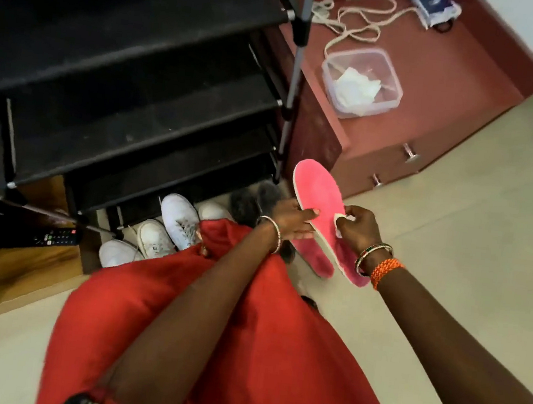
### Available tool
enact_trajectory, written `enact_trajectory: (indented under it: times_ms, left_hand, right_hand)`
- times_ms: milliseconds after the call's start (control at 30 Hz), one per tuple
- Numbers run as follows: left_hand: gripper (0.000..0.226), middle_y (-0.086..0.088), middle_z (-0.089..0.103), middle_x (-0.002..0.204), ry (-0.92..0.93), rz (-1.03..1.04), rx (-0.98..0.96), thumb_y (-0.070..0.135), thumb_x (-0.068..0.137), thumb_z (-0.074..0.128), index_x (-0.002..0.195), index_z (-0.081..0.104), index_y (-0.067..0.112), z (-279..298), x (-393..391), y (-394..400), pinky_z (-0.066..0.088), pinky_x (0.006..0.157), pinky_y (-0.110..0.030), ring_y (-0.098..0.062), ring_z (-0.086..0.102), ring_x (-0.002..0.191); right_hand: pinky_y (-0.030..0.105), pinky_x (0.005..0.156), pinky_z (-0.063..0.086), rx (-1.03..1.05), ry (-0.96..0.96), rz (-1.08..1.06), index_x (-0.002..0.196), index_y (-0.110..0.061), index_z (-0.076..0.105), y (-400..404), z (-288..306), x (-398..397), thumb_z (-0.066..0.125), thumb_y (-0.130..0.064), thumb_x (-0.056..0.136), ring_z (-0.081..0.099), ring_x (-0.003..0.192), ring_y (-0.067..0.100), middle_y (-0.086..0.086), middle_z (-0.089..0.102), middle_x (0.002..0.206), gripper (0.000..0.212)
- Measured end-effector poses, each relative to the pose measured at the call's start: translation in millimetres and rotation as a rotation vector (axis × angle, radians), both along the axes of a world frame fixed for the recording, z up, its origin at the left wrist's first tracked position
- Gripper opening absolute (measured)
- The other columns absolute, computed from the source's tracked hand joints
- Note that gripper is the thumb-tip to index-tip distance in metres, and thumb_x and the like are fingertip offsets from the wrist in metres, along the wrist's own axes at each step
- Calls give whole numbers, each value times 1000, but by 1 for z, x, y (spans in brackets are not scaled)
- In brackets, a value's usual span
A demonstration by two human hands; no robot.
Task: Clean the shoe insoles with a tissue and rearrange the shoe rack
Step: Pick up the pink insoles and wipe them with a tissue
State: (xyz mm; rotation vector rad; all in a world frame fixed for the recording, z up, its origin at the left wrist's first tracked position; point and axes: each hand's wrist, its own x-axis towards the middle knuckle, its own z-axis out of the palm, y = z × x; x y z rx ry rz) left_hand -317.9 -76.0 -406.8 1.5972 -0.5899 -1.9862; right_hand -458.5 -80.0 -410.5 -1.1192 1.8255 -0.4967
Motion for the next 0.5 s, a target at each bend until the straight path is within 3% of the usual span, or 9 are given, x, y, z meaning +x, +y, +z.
enact_trajectory:
  times_ms: [67,133,167,233,300,500]
  left_hand:
    - [16,1,72,68,36,-10,92,9,97,44,85,52,14,-26,7,1,55,67,-27,-19,69,69]
    - [24,-16,68,99,91,4,180,1,96,36,96,59,7,-51,19,4,48,85,-38,-37,61,98]
    - [26,-18,67,101,105,7,203,-3,91,40,100,63,4,-65,24,5,50,83,-39,-37,63,96]
    - [26,-10,73,77,31,-2,231,-5,90,42,94,63,8,-89,31,8,57,61,-30,-22,72,69]
    - [22,0,71,61,-75,-11,230,0,97,39,88,56,12,-102,32,7,55,51,-22,-11,69,54]
    - [18,9,68,56,-111,-70,182,5,94,51,84,56,19,-132,16,-22,53,54,-16,-2,65,52]
  right_hand:
    - [25,75,40,4,98,28,107,-5,65,0,-19,-12,54,-8,86,60,94,28,17,65,102,24]
    - [28,86,40,27,168,30,116,-3,61,1,-39,-24,53,-8,88,56,110,32,18,62,119,30]
    - [30,90,40,54,199,25,118,-3,60,2,-51,-31,52,-8,87,55,112,33,19,60,122,32]
    - [34,92,42,122,253,-5,118,-5,59,4,-74,-45,51,-8,86,55,112,36,21,59,122,33]
    - [40,95,44,191,303,-39,118,-9,57,7,-94,-57,49,-11,85,54,111,38,21,58,122,34]
    - [44,101,36,317,484,-26,121,-10,53,3,-146,-69,45,-12,87,52,114,38,16,54,125,35]
